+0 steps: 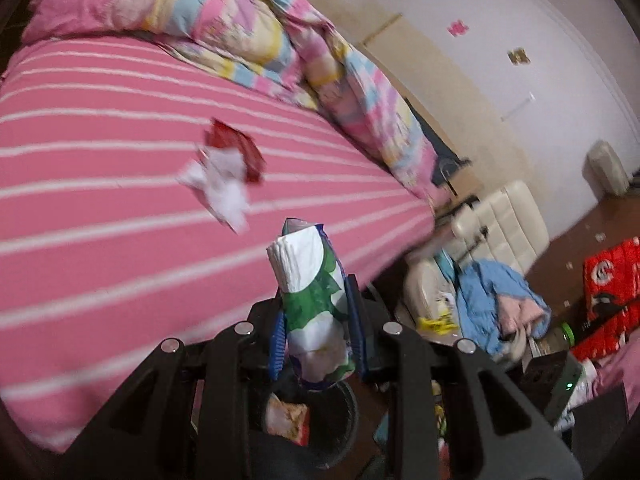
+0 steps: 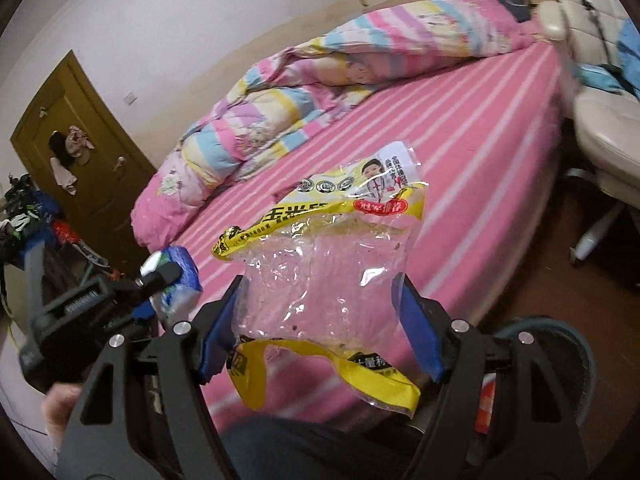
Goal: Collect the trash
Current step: 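Carry the tissue pack and plastic bag in both tools to the bin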
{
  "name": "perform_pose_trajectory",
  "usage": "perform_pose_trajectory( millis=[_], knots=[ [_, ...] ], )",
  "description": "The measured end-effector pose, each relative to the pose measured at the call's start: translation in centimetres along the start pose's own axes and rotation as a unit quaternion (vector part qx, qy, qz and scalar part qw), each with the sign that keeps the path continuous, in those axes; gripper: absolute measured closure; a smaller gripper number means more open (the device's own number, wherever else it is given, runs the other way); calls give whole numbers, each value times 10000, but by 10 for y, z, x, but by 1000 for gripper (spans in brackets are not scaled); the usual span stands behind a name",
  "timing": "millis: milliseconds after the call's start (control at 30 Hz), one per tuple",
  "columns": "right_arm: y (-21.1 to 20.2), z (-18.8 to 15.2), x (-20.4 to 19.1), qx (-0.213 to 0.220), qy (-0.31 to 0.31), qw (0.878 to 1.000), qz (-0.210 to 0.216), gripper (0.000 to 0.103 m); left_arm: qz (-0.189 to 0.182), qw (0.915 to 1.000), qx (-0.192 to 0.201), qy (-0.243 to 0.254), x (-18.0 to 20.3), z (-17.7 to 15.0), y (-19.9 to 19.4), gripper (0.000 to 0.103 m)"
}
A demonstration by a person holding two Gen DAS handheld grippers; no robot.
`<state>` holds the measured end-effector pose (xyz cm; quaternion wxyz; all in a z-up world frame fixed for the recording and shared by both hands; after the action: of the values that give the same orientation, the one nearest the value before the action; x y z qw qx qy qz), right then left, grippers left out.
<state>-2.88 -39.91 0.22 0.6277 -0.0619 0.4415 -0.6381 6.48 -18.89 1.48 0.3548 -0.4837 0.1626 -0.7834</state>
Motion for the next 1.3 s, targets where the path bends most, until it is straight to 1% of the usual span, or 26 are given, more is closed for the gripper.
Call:
perform_pose_trajectory(
  millis=[100, 133, 200, 233, 300, 400, 500, 567, 633, 700, 833, 900, 1000, 1033, 1133, 1300],
  knots=[
    [-25, -16, 30, -27, 51, 9997, -226, 30, -113, 9994, -294, 150, 27, -27, 14, 78],
    [-27, -17, 33, -24, 52, 9996, -259, 30, -129, 9989, -391, 209, 34, -35, 19, 78],
    [-40, -26, 52, -32, 68, 9991, -428, 30, -146, 9979, -557, 296, 44, -49, 28, 78],
    [-46, -30, 61, -41, 105, 9987, -491, 30, -168, 9968, -703, 353, 51, -59, 37, 78],
    [-51, -36, 73, -65, 128, 9983, -570, 30, -150, 9954, -847, 427, 57, -71, 47, 78],
    [-56, -48, 93, -144, 178, 9972, -713, 30, -128, 9913, -1188, 553, 66, -94, 71, 78],
    [-57, -60, 111, -267, 251, 9957, -853, 30, -80, 9879, -1371, 725, 74, -108, 85, 78],
    [-58, -69, 124, -337, 310, 9947, -925, 30, -67, 9849, -1455, 933, 81, -117, 93, 78],
    [-57, -77, 137, -420, 384, 9934, -998, 30, -26, 9807, -1584, 1147, 87, -128, 104, 78],
    [-54, -83, 145, -484, 428, 9923, -1060, 30, -22, 9764, -1810, 1180, 90, -137, 118, 78],
    [-48, -91, 162, -614, 538, 9893, -1211, 30, 36, 9682, -2110, 1343, 95, -153, 143, 78],
    [-44, -96, 171, -690, 627, 9872, -1295, 30, 61, 9647, -2263, 1343, 96, -160, 156, 78],
    [-36, -102, 184, -827, 759, 9833, -1429, 30, 107, 9589, -2562, 1213, 92, -170, 179, 78],
    [-34, -105, 188, -872, 786, 9823, -1462, 30, 139, 9559, -2699, 1147, 89, -174, 188, 78],
    [-24, -118, 206, -1051, 934, 9772, -1593, 30, 277, 9491, -2945, 1084, 83, -182, 204, 78],
    [-9, -131, 225, -1268, 1127, 9707, -1699, 30, 561, 9342, -3297, 1245, 78, -198, 228, 78]
  ],
)
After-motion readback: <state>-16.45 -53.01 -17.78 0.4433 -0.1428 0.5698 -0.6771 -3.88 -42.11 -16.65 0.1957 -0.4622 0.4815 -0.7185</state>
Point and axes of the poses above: each gripper's, at about its wrist camera, not at the fingertips, and y roughly the way its jaws point, x to its right, z to its top, the point moved 5 cm from there along y, roughly the way its jaws point, and after that the axes turned 5 degrees about -x, right-handed, at the moved point
